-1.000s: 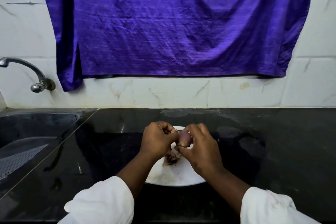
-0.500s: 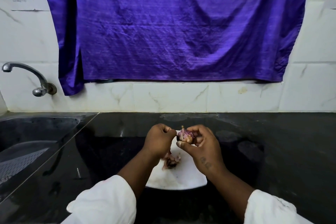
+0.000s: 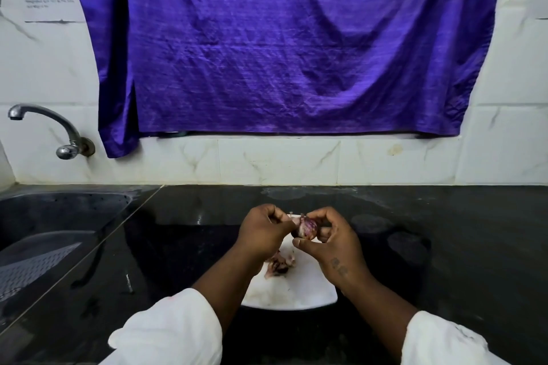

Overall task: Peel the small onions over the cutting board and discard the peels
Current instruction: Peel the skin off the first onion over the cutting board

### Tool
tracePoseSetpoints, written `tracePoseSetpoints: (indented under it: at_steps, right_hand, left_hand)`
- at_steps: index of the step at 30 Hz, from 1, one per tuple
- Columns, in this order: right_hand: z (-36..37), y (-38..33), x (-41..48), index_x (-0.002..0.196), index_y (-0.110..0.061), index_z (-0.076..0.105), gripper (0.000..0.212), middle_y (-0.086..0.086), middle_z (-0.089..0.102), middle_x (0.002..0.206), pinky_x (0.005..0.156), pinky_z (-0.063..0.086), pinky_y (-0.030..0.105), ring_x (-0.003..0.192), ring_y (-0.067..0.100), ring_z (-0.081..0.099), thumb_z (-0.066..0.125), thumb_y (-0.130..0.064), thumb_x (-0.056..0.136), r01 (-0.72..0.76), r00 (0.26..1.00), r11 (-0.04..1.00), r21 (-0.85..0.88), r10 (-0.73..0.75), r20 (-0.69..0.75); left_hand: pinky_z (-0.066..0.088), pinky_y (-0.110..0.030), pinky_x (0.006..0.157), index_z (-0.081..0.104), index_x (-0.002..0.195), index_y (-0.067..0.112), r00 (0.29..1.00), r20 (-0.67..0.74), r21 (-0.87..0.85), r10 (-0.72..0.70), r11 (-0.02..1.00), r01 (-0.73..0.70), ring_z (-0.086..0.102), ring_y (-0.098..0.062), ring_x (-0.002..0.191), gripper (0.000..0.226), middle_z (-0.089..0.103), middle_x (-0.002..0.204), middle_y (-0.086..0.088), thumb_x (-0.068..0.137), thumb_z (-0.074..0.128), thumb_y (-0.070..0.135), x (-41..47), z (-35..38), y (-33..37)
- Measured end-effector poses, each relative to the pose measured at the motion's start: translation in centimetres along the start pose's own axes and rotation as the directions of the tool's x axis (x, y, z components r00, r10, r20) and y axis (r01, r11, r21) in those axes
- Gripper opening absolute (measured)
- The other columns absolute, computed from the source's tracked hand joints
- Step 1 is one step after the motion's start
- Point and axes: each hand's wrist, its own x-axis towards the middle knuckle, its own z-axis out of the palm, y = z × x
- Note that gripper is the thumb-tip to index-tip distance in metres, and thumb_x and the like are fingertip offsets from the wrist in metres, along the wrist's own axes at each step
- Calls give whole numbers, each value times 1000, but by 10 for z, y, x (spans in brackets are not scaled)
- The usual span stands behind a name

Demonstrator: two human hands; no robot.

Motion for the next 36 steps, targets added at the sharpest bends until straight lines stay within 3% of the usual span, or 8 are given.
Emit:
tracePoseSetpoints:
  at_steps: [8, 12, 15, 18, 22, 27, 30, 36]
  right_hand:
    - [-3, -2, -5, 98, -29, 65, 43, -1, 77, 97, 81, 61, 51, 87, 21, 74, 94, -24, 66, 13, 999, 1000, 24, -14, 53]
    - [-8, 0, -2, 95, -27, 66, 40, 5, 78, 97, 85, 59, 50, 90, 30, 75, 92, -11, 69, -16, 1000, 983, 185, 16, 1]
    - [-15, 3, 5, 103, -15, 66, 43, 6, 79, 102, 87, 60, 41, 95, 28, 75, 87, 5, 71, -71, 997, 932, 356, 72, 11]
    - [-15, 4, 6, 108, -5, 64, 45, 5, 77, 105, 80, 59, 25, 96, 20, 73, 82, 15, 72, -116, 993, 907, 405, 94, 74]
    - [-8, 3, 1, 115, 2, 61, 47, 15, 70, 116, 76, 57, 22, 92, 17, 75, 78, 18, 74, -157, 981, 896, 415, 92, 172]
    - [-5, 5, -1, 116, -8, 65, 45, 14, 67, 126, 81, 59, 29, 96, 29, 75, 80, 11, 78, -178, 963, 910, 374, 82, 258]
    - [-7, 5, 0, 115, -18, 68, 43, 6, 68, 127, 84, 59, 31, 100, 33, 75, 80, 6, 81, -190, 955, 920, 342, 93, 280]
    - [-6, -2, 1, 113, -21, 69, 43, 2, 69, 126, 88, 61, 35, 99, 30, 76, 81, 3, 80, -202, 947, 935, 291, 110, 303]
  left_hand:
    - [43, -24, 47, 71, 89, -1, 990, 24, -72, -136, 988, 138, 54, -20, 64, 13, 63, 79, -15, 95, 70, 10, 2, -6, -4]
    - [45, -24, 49, 69, 84, 0, 980, -93, -90, -176, 982, 168, 55, -16, 59, 14, 65, 74, -10, 94, 72, 8, 8, -14, -17]
    - [46, -20, 48, 69, 69, 4, 987, -134, 84, -88, 991, 100, 64, -15, 57, 21, 71, 66, -8, 89, 74, 0, 11, -21, -31]
    - [45, -17, 46, 79, 75, 10, 998, -1, 340, -62, 939, 59, 64, -7, 50, 27, 73, 61, 3, 85, 64, -11, 10, -21, -33]
    - [54, -22, 62, 79, 80, 22, 994, 106, 519, 20, 852, -73, 72, -12, 71, 30, 79, 82, 2, 83, 64, -3, 12, -19, -30]
    - [56, -25, 63, 77, 74, 29, 986, 121, 492, 112, 856, -158, 73, -9, 65, 26, 78, 78, 7, 87, 68, 8, 11, -22, -23]
    - [47, -12, 50, 79, 82, 22, 965, 11, 390, 261, 888, -244, 67, 3, 61, 14, 76, 83, 9, 94, 72, 19, 6, -26, -12]
    - [43, -11, 51, 84, 86, 26, 941, 111, 453, 321, 826, -335, 64, 7, 54, 5, 72, 66, 17, 89, 80, 25, 0, -28, 1]
